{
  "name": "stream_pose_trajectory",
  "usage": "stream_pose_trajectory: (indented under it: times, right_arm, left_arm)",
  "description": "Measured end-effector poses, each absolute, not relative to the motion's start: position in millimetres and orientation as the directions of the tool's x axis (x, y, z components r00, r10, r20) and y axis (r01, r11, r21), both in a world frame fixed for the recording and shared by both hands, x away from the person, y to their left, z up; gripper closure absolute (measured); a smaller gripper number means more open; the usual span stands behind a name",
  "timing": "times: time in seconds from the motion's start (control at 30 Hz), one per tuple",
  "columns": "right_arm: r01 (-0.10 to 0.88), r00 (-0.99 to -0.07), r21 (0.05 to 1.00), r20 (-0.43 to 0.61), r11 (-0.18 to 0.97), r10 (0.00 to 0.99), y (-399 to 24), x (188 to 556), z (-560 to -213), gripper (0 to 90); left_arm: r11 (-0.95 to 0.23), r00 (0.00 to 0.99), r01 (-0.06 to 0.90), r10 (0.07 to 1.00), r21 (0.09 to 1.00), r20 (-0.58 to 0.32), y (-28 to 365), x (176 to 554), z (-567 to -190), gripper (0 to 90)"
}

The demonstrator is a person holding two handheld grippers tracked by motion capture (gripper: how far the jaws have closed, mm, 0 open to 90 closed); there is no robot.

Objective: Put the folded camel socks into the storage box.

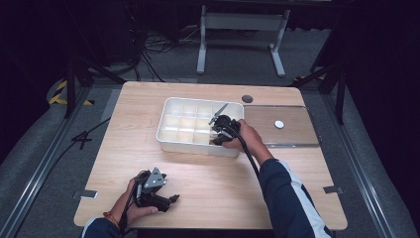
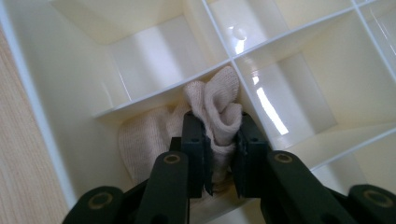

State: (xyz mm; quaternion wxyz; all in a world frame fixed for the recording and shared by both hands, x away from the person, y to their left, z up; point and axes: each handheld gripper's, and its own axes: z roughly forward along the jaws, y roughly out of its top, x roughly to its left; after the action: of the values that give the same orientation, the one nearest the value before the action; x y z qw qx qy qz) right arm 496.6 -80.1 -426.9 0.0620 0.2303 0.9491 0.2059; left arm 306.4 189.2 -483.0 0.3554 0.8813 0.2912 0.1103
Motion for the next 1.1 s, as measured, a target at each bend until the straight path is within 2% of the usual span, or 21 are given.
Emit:
stream_pose_trajectory:
  times: [0.53, 1.1]
  right_arm:
    - [0.442, -0.864, 0.493, 0.011, 0.749, 0.503, -92, 491, -419, 70.6]
    - [0.437, -0.854, 0.563, 0.015, 0.701, 0.520, -107, 485, -404, 71.4]
  left_arm:
    - [-0.579, 0.808, 0.432, 0.589, 0.691, -0.012, 189, 307, -483, 14.8]
    - [-0.577, 0.806, 0.436, 0.591, 0.691, -0.015, 189, 306, -483, 14.9]
